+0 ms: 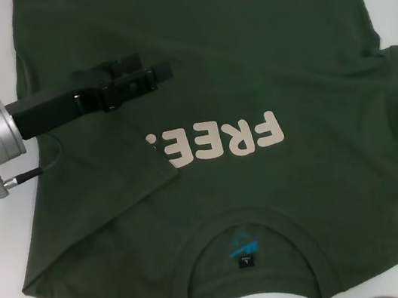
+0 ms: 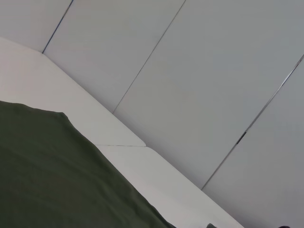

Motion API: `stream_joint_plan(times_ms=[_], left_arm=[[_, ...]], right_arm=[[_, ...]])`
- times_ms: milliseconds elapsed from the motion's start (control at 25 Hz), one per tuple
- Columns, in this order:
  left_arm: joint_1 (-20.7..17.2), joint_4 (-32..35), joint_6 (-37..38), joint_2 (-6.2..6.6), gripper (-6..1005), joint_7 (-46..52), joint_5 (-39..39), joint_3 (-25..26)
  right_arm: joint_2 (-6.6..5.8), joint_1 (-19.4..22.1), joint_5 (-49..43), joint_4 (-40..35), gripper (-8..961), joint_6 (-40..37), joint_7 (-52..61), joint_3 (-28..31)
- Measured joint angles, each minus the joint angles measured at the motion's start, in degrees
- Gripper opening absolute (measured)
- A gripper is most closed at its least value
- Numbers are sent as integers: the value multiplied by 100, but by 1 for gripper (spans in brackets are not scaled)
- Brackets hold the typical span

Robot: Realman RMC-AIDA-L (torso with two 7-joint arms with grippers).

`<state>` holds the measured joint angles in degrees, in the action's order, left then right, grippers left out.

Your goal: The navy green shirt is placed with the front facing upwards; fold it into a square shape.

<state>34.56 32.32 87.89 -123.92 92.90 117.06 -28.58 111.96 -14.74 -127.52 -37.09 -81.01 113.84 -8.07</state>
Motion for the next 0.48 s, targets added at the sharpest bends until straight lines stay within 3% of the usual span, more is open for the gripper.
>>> stream_joint_plan(times_ms=[480], left_arm=[[44, -58, -41, 0, 875, 19, -5, -101]], right_arm=[[37, -68, 0, -1, 14, -219, -26, 99]])
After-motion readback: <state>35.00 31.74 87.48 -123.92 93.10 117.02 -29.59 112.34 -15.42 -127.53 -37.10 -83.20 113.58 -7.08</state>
